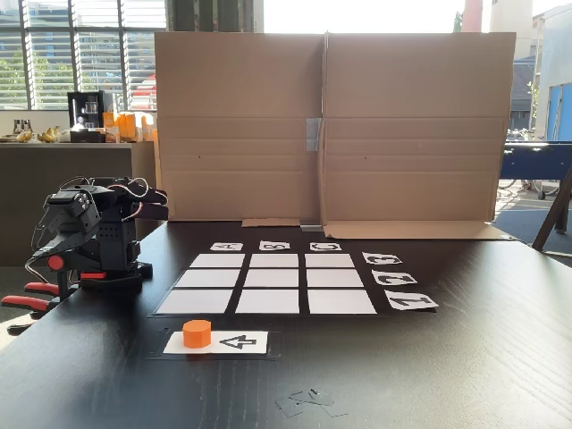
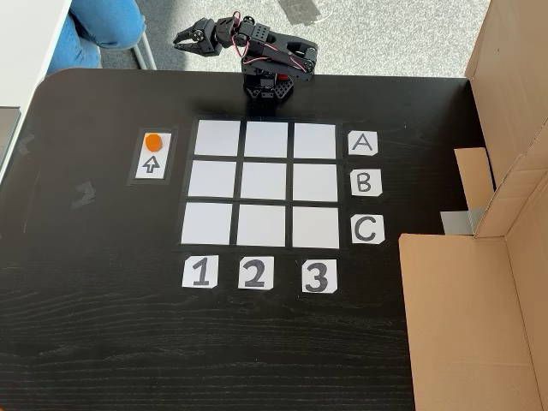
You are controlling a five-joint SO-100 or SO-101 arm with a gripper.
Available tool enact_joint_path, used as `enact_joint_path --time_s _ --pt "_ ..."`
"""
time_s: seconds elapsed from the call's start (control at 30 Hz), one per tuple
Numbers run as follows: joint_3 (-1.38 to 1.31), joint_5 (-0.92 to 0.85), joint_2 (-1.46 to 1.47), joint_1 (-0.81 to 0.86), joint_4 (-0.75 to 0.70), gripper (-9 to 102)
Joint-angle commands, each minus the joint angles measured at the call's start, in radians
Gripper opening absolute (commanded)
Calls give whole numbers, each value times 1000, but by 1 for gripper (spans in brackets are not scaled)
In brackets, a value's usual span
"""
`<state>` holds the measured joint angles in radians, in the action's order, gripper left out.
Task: Pick up the round, orange token and place it in the grid on square A2.
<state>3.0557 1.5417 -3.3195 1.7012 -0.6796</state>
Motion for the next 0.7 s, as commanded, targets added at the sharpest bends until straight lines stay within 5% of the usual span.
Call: enact_joint_path --time_s 0.0,0.2,0.5,0.67 --pt "3 6 -8 -14 -3 0" --pt "3 3 -8 -34 11 1" --pt "-95 11 0 -52 -21 17" --pt "-356 8 296 -103 -91 24"
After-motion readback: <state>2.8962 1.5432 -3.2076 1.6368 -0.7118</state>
